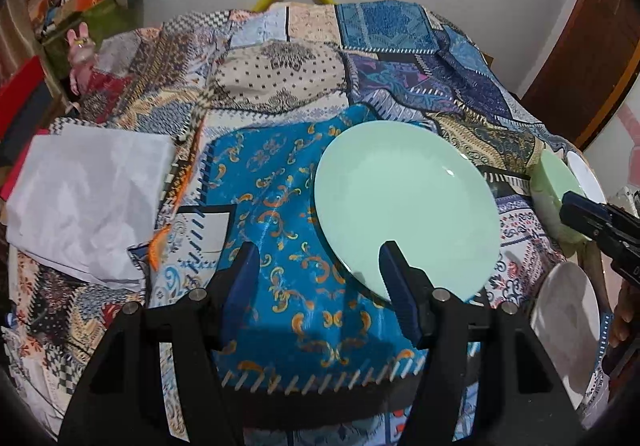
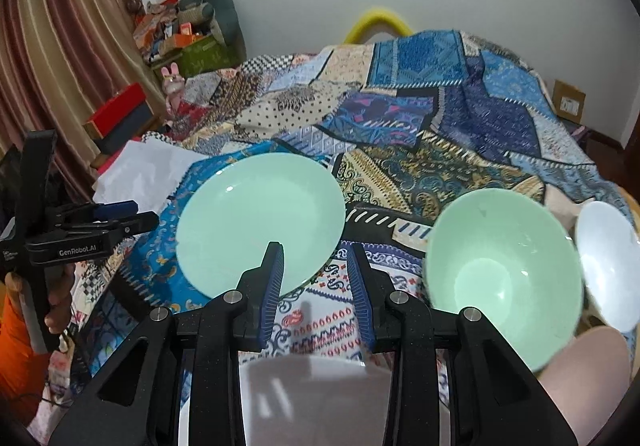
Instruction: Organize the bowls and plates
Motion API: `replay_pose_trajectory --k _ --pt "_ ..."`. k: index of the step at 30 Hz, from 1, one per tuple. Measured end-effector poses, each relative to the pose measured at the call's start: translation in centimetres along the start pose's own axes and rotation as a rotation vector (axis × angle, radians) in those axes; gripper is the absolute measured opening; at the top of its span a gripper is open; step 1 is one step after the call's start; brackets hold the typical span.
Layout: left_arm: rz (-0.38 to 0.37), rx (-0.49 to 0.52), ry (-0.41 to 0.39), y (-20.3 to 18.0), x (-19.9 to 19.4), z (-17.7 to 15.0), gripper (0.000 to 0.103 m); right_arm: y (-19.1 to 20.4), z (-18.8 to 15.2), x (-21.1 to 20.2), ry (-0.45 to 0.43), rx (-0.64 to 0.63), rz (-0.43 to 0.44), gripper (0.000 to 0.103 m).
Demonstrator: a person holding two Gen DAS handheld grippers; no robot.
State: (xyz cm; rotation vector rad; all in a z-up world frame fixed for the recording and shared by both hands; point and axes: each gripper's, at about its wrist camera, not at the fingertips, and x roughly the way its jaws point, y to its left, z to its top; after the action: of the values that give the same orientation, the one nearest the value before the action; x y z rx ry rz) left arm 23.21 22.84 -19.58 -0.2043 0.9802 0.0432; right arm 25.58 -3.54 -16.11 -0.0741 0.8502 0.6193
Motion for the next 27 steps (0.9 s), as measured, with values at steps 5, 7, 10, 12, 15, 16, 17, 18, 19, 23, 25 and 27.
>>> replay_pose_trajectory --k 5,7,10,12,15,16,17,18,19,23,25,27 --pt "-0.023 -0.006 0.008 0.3 1.5 0.7 0.062 -0.1 0.3 2.3 0.055 -0.003 -0.008 0.030" --pt "-0.027 -0.004 0.011 0.2 2.0 1.0 0.062 0.0 0.4 3.2 0.083 -0.010 -0.009 0.030" --pt "-0.028 0.001 0.013 0.0 2.7 1.2 0.062 0.2 0.6 4.2 0.114 -0.025 -0.011 0.030" --pt "-0.036 0.007 0.017 -0.2 3.1 1.4 0.058 0.3 0.7 4.8 0.129 -0.034 -0.010 0.030" --pt "-0.053 0.028 0.027 -0.8 3.7 1.5 0.049 0.4 0.8 5.7 0.158 -0.043 -0.018 0.030" --pt "-0.056 0.032 0.029 -1.0 3.9 1.5 0.048 0.3 0.8 6.0 0.167 -0.043 -0.020 0.030" --pt "-0.056 0.034 0.030 -1.1 4.0 1.5 0.046 0.3 0.8 6.3 0.175 -0.043 -0.019 0.030" --pt "-0.054 0.037 0.033 -1.1 4.2 1.5 0.045 0.3 0.8 6.5 0.183 -0.044 -0.018 0.030" --pt "-0.052 0.038 0.038 -1.1 4.5 1.5 0.044 0.3 0.8 6.8 0.191 -0.049 -0.020 0.030" --pt "-0.054 0.024 0.055 -0.7 5.3 1.3 0.042 0.1 0.7 7.5 0.209 -0.055 -0.022 0.030" --pt "-0.065 0.014 0.046 -0.4 5.3 1.1 0.042 0.0 0.7 7.8 0.207 -0.053 -0.014 0.030" --pt "-0.066 0.018 0.044 -0.4 5.4 1.0 0.042 -0.2 0.7 8.0 0.205 -0.056 -0.011 0.030"
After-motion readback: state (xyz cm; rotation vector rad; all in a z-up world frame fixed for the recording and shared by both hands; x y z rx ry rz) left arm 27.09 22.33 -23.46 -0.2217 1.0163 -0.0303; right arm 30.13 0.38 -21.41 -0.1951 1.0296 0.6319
